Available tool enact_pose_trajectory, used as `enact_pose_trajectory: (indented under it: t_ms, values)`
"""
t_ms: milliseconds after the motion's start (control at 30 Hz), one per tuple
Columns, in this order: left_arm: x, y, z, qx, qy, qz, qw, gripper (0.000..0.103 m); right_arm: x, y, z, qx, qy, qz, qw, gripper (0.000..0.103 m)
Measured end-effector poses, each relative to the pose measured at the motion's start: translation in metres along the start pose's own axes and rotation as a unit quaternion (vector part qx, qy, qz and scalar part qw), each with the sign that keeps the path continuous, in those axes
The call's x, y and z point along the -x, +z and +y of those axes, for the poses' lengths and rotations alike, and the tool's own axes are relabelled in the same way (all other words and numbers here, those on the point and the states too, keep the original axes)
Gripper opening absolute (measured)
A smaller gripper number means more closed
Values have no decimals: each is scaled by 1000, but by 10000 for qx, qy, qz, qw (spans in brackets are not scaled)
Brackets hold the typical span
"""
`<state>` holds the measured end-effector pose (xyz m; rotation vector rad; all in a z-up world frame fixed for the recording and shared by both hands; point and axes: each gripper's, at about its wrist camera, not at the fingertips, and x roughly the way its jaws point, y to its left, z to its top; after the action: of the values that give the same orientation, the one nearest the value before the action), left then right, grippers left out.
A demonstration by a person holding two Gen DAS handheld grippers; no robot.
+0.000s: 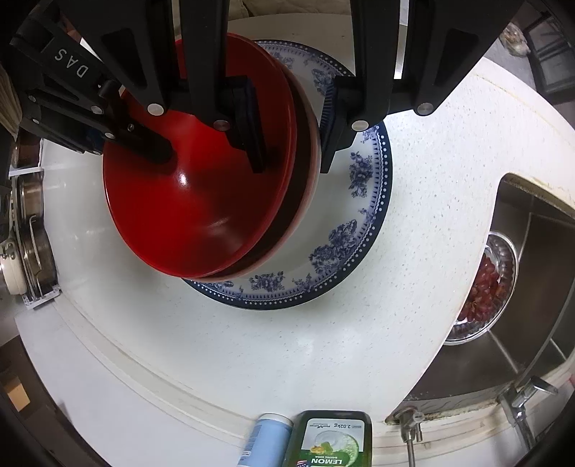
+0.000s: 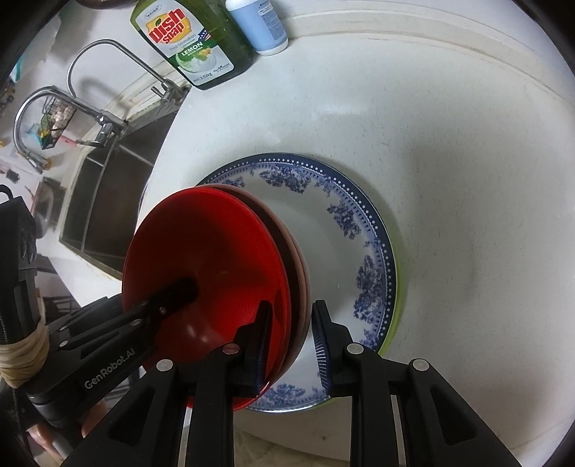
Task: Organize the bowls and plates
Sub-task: 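Lower the bowl stack onto the blue-floral plate and open both grippers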
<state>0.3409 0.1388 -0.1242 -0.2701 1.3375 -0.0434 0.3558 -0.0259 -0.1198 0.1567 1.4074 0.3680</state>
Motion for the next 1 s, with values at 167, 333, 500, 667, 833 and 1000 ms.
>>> enact_pose_trajectory:
  t_ms: [167, 333, 500, 667, 833, 1000]
  values:
    - [3, -1, 0, -230, 259, -269, 9990, 39, -1, 1, -1, 48, 6, -155, 9999, 25]
    - [20, -6, 0, -425, 450, -684, 9957, 58, 4, -2, -1, 36, -67, -459, 9989, 38]
    - [52, -25, -11, -963, 843, -1693, 9772, 61, 33, -17, 2, 56, -148, -1116, 9936, 43]
    - [81, -47, -18, -1036, 856, -2429, 9607, 70, 69, -41, 0, 170, -450, -2141, 9756, 54]
    - [101, -80, -25, -979, 971, -3029, 9430, 83, 95, -68, -2, 358, -737, -2877, 9542, 70]
    - [115, -119, -32, -1065, 1060, -3292, 9322, 87, 117, -105, 3, 580, -1199, -3490, 9276, 81]
